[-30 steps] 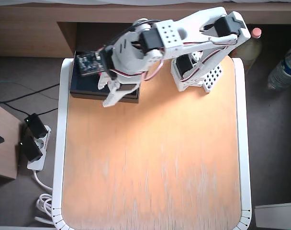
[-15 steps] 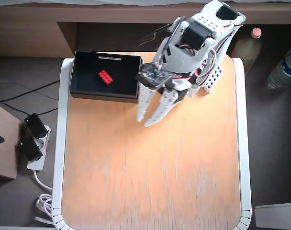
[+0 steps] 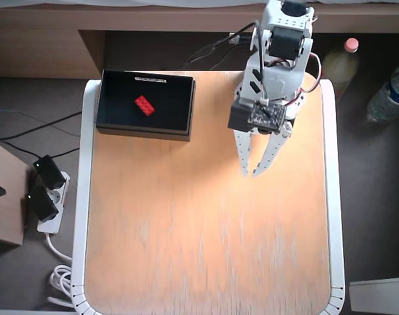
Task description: Grasp a lego block and put it in the bin.
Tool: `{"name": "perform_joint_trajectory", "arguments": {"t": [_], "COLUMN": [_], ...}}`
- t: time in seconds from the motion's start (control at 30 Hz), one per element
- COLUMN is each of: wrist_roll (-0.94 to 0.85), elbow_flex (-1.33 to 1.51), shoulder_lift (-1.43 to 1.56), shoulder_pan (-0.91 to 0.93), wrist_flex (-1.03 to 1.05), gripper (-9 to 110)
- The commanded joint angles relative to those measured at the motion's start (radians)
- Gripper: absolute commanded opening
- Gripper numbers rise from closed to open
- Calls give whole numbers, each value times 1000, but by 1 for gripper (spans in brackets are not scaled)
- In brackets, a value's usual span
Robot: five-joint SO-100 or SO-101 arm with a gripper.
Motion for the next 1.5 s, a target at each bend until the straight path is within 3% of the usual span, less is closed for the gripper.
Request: {"name": "perform_joint_trajectory", "arguments": {"t": [0.0, 0.33, 0.6, 1.2, 1.47], "wrist_roll": [6, 18, 20, -18, -160], "elbow_flex": [127, 454, 696, 1086, 1086], "shoulder_lift": [84, 272, 431, 431, 431], "shoulder_pan": [-43, -98, -100, -91, -92], "wrist_flex": [-77, -265, -268, -247, -130], "gripper": [0, 0, 0, 0, 0]}}
